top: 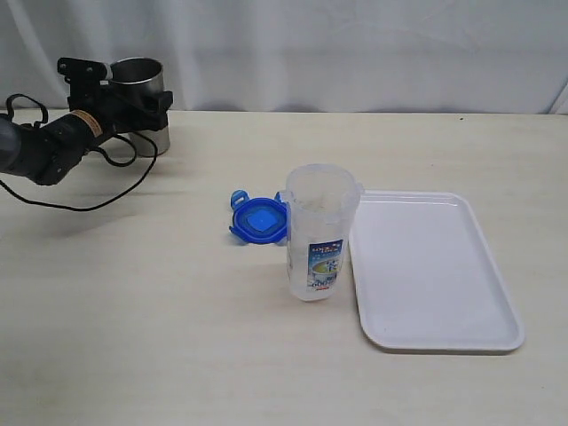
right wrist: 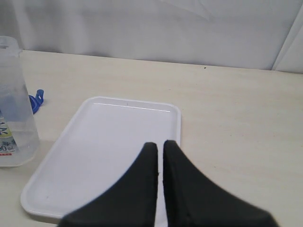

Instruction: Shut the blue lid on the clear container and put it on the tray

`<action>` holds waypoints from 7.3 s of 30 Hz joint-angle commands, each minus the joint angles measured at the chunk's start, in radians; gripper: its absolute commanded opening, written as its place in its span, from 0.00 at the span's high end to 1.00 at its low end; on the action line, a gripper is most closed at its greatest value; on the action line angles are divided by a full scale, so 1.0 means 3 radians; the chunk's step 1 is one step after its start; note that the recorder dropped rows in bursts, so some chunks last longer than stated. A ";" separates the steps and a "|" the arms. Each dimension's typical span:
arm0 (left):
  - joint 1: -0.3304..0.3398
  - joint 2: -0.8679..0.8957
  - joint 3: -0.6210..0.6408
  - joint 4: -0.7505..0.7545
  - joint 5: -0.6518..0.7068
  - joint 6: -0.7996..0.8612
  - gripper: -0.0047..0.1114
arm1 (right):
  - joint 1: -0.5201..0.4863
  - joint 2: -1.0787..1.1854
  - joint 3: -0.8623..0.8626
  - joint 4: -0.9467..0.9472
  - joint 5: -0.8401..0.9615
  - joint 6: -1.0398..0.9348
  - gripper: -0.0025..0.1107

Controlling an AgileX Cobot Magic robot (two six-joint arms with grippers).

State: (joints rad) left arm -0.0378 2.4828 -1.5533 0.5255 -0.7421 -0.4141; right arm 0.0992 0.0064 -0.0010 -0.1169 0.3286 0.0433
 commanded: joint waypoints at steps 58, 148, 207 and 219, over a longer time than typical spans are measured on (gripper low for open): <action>0.0049 -0.0343 0.0145 0.0654 0.0331 -0.0382 0.09 | -0.0012 -0.0021 0.0003 0.0004 -0.0031 -0.0021 0.94; -0.1011 -0.2543 0.2126 -0.3102 0.2215 0.2882 0.12 | -0.0012 -0.0021 0.0003 0.0004 -0.0031 -0.0021 0.94; -0.1156 -0.0635 0.0051 -0.3996 0.3911 0.3568 0.61 | -0.0012 -0.0021 0.0003 0.0004 -0.0031 -0.0021 0.94; -0.1156 -0.0620 0.0051 -0.4090 0.3909 0.3568 0.61 | -0.0012 -0.0021 0.0003 0.0004 -0.0031 -0.0021 0.94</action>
State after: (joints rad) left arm -0.3826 2.2925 -1.5298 -0.6852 0.4391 0.6544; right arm 0.0992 0.0064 -0.0010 -0.1169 0.3286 0.0433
